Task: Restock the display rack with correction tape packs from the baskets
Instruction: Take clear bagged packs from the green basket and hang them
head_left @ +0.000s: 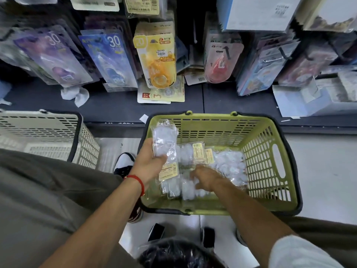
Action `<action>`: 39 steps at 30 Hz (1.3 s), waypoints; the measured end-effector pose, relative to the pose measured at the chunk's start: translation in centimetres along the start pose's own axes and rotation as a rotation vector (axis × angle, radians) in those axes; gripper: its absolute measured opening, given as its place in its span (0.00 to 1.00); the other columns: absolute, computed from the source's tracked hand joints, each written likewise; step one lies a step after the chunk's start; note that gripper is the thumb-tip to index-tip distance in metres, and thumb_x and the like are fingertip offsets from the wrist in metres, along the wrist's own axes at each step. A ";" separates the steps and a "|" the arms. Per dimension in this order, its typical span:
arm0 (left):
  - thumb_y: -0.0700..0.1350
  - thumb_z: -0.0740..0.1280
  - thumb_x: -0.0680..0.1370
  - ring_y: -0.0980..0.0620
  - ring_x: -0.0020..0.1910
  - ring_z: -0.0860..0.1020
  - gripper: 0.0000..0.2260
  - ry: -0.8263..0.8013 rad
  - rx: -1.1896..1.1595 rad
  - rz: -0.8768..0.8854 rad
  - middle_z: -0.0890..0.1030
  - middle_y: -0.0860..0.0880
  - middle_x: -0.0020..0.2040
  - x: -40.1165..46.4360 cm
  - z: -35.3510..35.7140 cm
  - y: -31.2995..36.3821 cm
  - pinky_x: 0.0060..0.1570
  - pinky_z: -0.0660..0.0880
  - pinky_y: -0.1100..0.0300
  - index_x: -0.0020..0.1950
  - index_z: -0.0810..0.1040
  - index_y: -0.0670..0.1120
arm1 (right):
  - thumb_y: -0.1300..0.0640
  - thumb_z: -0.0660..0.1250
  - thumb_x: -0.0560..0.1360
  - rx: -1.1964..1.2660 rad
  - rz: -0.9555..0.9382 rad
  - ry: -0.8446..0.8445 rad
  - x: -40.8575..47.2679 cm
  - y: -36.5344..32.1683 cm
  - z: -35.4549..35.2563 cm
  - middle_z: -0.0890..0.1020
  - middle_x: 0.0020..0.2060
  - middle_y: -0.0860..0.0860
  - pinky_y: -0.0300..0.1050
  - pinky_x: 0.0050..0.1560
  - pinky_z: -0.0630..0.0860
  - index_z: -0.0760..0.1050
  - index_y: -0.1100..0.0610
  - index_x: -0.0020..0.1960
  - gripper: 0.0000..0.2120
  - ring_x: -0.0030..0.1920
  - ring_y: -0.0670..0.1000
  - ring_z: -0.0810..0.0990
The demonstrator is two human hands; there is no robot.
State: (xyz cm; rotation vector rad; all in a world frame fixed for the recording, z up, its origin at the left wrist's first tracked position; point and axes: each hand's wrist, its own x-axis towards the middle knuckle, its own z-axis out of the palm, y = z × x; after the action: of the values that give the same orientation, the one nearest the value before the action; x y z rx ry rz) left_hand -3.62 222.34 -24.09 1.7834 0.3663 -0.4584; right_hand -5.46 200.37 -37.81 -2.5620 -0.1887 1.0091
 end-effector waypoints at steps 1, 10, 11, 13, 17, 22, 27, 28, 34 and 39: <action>0.33 0.68 0.81 0.50 0.58 0.82 0.21 0.017 0.005 -0.008 0.83 0.51 0.59 0.2 -0.1 0.0 0.63 0.80 0.45 0.58 0.72 0.60 | 0.62 0.75 0.77 0.018 0.019 -0.006 -0.1 0.4 -0.3 0.77 0.66 0.53 0.45 0.60 0.75 0.78 0.50 0.66 0.20 0.62 0.55 0.79; 0.36 0.63 0.83 0.43 0.77 0.68 0.33 0.002 0.076 -0.162 0.66 0.47 0.81 0.9 2.7 -1.2 0.73 0.67 0.46 0.85 0.55 0.51 | 0.57 0.75 0.76 0.935 0.077 0.161 -8.5 3.6 -7.3 0.85 0.51 0.55 0.45 0.49 0.82 0.86 0.58 0.43 0.05 0.48 0.53 0.85; 0.36 0.61 0.83 0.40 0.78 0.67 0.33 0.009 0.076 -0.183 0.64 0.45 0.82 0.7 3.3 -1.4 0.75 0.66 0.44 0.85 0.54 0.52 | 0.56 0.77 0.76 0.901 0.044 0.226 -9.6 3.6 -7.4 0.85 0.52 0.51 0.45 0.50 0.81 0.85 0.56 0.44 0.05 0.50 0.52 0.85; 0.36 0.59 0.84 0.39 0.76 0.69 0.31 0.013 0.066 -0.236 0.67 0.44 0.81 0.5 4.4 -1.9 0.74 0.69 0.41 0.85 0.55 0.52 | 0.62 0.77 0.76 0.887 -0.024 0.330 -11.1 3.5 -7.4 0.83 0.55 0.48 0.48 0.54 0.80 0.83 0.51 0.46 0.07 0.55 0.53 0.83; 0.42 0.61 0.85 0.38 0.61 0.79 0.20 -0.002 -0.160 -0.438 0.78 0.41 0.65 -0.3 6.3 -2.3 0.60 0.79 0.40 0.77 0.68 0.46 | 0.67 0.74 0.77 0.977 -0.147 0.344 -11.3 1.6 -6.8 0.77 0.60 0.46 0.50 0.55 0.79 0.76 0.48 0.51 0.15 0.61 0.58 0.79; 0.60 0.72 0.79 0.40 0.76 0.71 0.37 -0.158 -0.211 -0.377 0.67 0.46 0.81 -0.6 7.8 -3.5 0.74 0.69 0.38 0.83 0.58 0.56 | 0.50 0.77 0.76 0.520 -0.202 0.449 -8.8 -1.3 -4.1 0.66 0.62 0.39 0.38 0.44 0.77 0.66 0.42 0.60 0.21 0.46 0.41 0.78; 0.51 0.76 0.79 0.44 0.80 0.65 0.42 -0.060 -0.233 -0.303 0.60 0.52 0.85 0.5 6.7 -5.0 0.77 0.65 0.40 0.85 0.53 0.58 | 0.43 0.71 0.79 0.475 0.205 0.529 -5.5 3.9 -3.8 0.78 0.63 0.48 0.45 0.54 0.78 0.69 0.52 0.68 0.23 0.56 0.50 0.81; 0.51 0.76 0.79 0.44 0.82 0.62 0.43 -0.055 -0.225 -0.292 0.57 0.53 0.85 0.7 6.5 -5.2 0.77 0.62 0.40 0.85 0.52 0.57 | 0.47 0.70 0.81 0.332 0.343 0.434 -4.7 5.8 -3.5 0.75 0.70 0.55 0.50 0.64 0.76 0.67 0.57 0.73 0.27 0.66 0.57 0.78; 0.49 0.76 0.79 0.43 0.82 0.62 0.43 -0.009 -0.181 -0.271 0.59 0.50 0.85 1.1 5.9 -5.8 0.77 0.62 0.37 0.86 0.51 0.56 | 0.42 0.72 0.78 0.064 0.524 0.105 -1.4 10.8 -1.5 0.44 0.84 0.62 0.60 0.81 0.54 0.37 0.62 0.84 0.55 0.84 0.65 0.49; 0.47 0.76 0.79 0.47 0.79 0.66 0.39 -0.007 -0.154 -0.195 0.63 0.51 0.83 1.8 6.6 -5.5 0.74 0.65 0.44 0.84 0.57 0.54 | 0.42 0.82 0.68 -0.108 0.582 0.244 -0.1 10.3 -0.9 0.64 0.73 0.58 0.57 0.70 0.73 0.49 0.59 0.79 0.56 0.74 0.60 0.68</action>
State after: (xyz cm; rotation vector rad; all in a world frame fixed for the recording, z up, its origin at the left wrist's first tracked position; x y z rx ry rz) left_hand -5.43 217.35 -31.09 1.6032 0.5593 -0.5588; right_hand -5.08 190.62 -41.17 -2.8774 0.6159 0.8663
